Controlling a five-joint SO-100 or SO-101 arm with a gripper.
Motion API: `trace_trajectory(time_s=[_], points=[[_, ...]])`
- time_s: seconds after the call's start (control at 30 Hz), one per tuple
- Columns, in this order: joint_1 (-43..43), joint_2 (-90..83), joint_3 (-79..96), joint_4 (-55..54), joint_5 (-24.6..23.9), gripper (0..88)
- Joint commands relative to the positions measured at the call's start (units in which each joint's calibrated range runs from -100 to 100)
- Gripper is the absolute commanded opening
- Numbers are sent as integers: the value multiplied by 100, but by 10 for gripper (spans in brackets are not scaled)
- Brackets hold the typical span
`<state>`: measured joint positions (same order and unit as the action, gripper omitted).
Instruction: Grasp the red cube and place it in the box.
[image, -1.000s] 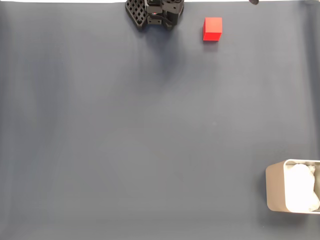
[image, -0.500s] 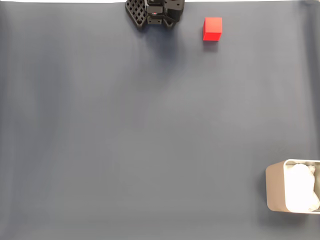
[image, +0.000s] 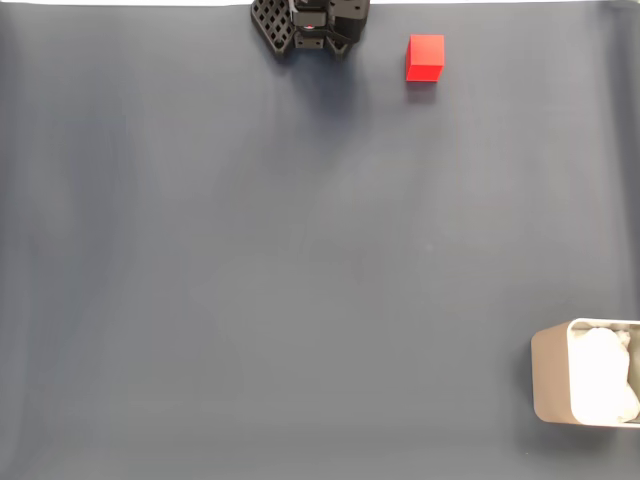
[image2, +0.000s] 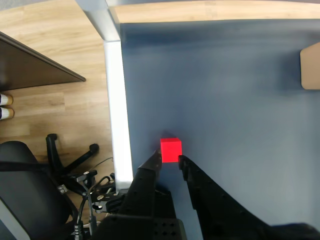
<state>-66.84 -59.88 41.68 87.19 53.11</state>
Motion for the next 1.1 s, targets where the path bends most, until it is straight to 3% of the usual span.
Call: trace_trajectory(time_s=[0.0, 0.2, 0.73, 1.07], points=[[-49, -113, 102, 2, 34, 66], [-49, -199, 366, -137, 112, 66], [313, -225, 823, -629, 332, 246], [597, -225, 1306, -1129, 508, 313]])
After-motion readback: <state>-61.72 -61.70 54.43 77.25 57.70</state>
